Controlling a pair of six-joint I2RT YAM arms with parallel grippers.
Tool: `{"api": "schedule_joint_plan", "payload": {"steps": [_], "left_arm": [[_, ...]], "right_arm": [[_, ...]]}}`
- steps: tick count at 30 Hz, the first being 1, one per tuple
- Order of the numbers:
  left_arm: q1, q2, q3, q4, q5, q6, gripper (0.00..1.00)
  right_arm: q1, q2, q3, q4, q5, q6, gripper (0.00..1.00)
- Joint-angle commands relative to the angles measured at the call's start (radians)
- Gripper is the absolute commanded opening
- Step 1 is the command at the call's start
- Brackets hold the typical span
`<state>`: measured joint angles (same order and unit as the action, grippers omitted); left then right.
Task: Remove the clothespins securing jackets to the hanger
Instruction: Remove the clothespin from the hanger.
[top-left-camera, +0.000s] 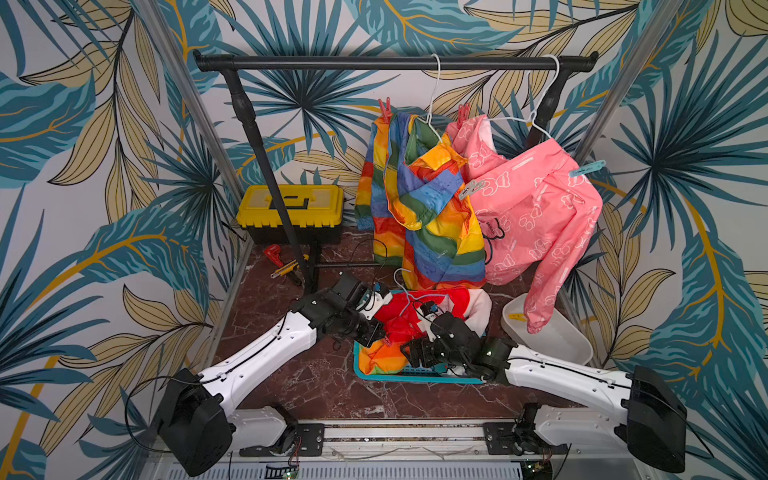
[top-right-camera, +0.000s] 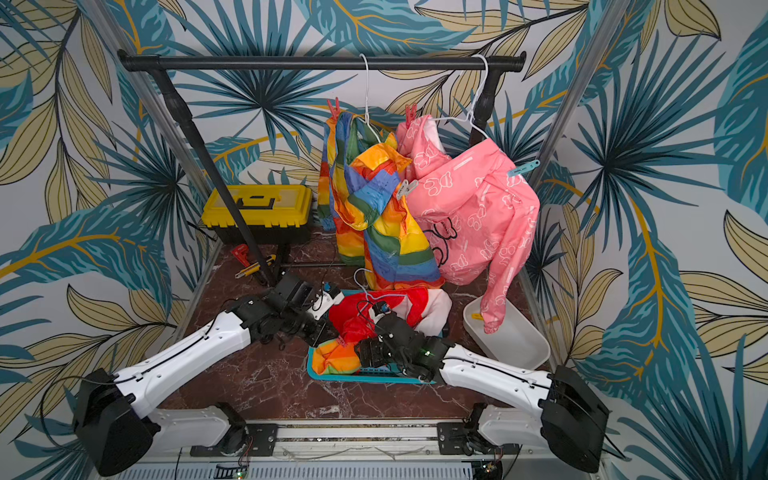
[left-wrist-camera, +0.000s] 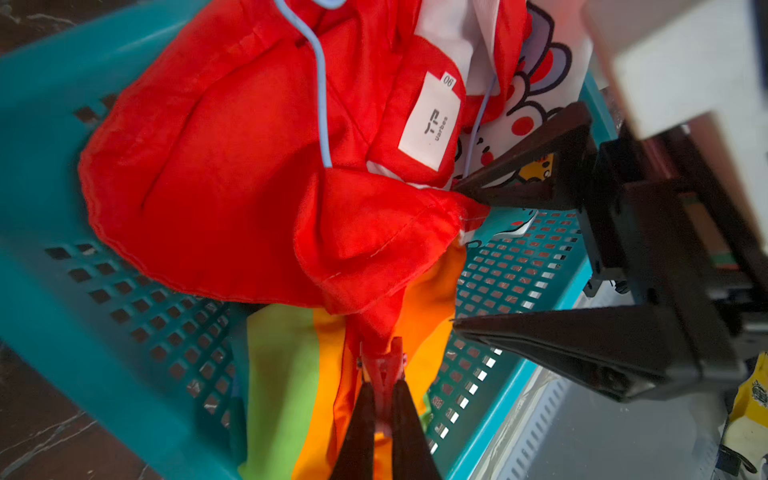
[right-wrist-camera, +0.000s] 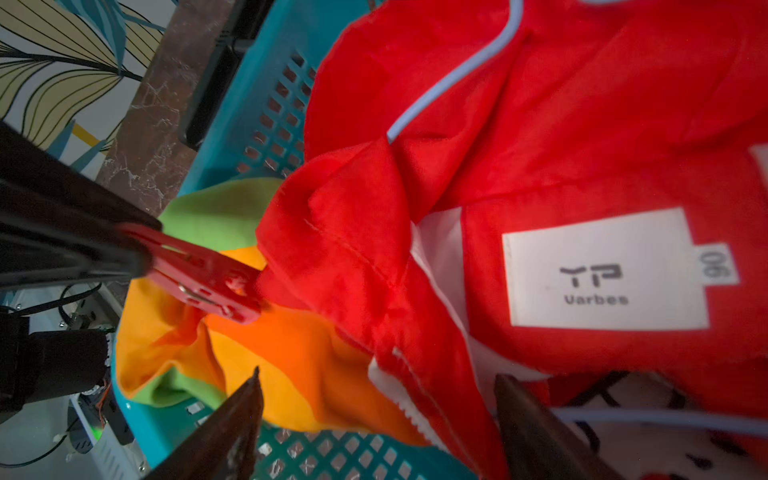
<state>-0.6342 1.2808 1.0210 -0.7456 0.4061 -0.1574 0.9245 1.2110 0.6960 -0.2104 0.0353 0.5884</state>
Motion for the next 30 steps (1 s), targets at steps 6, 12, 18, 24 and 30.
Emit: {"api": "schedule_joint_plan", "payload": {"steps": [6, 12, 18, 24, 30], "left_arm": [[-0.007, -0.019, 0.008, 0.034, 0.012, -0.003, 0.00], [0.007, -0.111, 0.010, 0.029, -0.064, -0.023, 0.00], [0.035, -0.268, -0.020, 0.031, -0.142, -0.063, 0.00], [0.037, -0.200, 0.042, 0.052, -0.016, -0.110, 0.00], [0.036, -0.083, 0.127, 0.060, 0.123, -0.160, 0.00]], "right_arm": [[-0.001, 0.077, 0.018, -0.107, -0.034, 0.123, 0.92], [-0.006, 0.207, 0.088, -0.111, 0.025, 0.134, 0.86], [-0.003, 0.018, 0.096, -0.185, 0.054, 0.067, 0.88], [0.048, -0.200, 0.163, -0.302, 0.055, -0.162, 0.82], [0.089, -0.142, 0.239, -0.311, 0.100, -0.303, 0.78]]}}
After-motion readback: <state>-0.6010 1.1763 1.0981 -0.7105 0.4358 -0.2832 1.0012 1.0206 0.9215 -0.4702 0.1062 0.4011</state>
